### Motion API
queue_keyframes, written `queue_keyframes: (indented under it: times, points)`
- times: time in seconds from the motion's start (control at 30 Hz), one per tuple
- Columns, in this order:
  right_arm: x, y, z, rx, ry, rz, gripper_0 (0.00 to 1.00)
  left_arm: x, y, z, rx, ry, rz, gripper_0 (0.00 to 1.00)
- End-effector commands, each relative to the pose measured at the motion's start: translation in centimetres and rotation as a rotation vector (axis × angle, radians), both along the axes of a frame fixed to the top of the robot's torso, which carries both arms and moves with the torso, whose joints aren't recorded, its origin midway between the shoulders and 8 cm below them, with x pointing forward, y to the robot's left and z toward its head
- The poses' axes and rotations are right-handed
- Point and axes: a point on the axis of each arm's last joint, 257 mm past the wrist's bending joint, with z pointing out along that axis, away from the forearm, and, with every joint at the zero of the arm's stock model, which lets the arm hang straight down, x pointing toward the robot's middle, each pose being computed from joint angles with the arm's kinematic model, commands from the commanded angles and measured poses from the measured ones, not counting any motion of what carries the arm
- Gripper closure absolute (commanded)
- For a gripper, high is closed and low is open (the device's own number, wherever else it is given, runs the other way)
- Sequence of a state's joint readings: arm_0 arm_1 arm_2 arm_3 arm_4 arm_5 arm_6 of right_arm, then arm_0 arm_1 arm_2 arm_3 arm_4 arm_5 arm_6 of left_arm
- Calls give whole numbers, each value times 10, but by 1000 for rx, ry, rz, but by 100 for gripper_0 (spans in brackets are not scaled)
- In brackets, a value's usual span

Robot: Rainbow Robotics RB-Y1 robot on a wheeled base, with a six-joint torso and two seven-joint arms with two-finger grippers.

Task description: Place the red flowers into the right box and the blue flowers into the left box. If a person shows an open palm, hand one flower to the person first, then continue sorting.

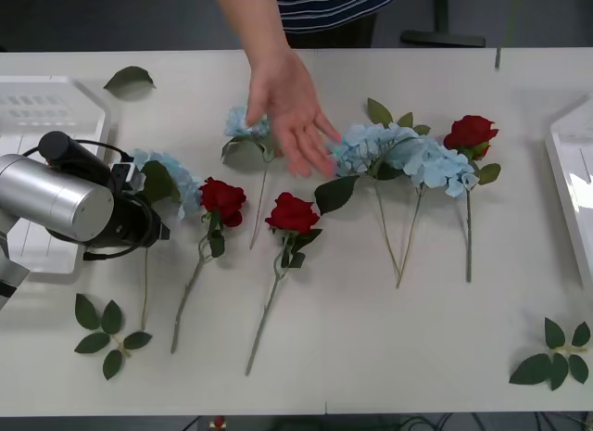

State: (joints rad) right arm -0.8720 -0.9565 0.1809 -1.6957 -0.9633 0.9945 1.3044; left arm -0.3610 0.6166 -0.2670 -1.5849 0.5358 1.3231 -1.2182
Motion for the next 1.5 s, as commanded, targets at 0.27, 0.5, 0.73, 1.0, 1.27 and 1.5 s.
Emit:
queue_keyframes:
  times: [0.27, 0.5, 0.73, 1.0, 1.27, 1.5]
  points:
    - [29, 46, 72, -8, -120, -67, 100, -4, 1, -1, -4, 0, 3, 0]
    - [33, 56, 72, -18, -143, -73, 100, -4, 1, -1, -4, 0, 3, 0]
    - [37, 71, 68, -3, -153, -94, 100, -4, 1, -1, -4, 0, 3, 0]
    - [38, 71, 65, -3, -149, -100, 100, -4, 1, -1, -4, 0, 3, 0]
    - [38, 72, 64, -2, -148, -99, 98, -4, 1, -1, -4, 0, 3, 0]
    - [38, 72, 64, -2, -148, -99, 97, -4, 1, -1, -4, 0, 3, 0]
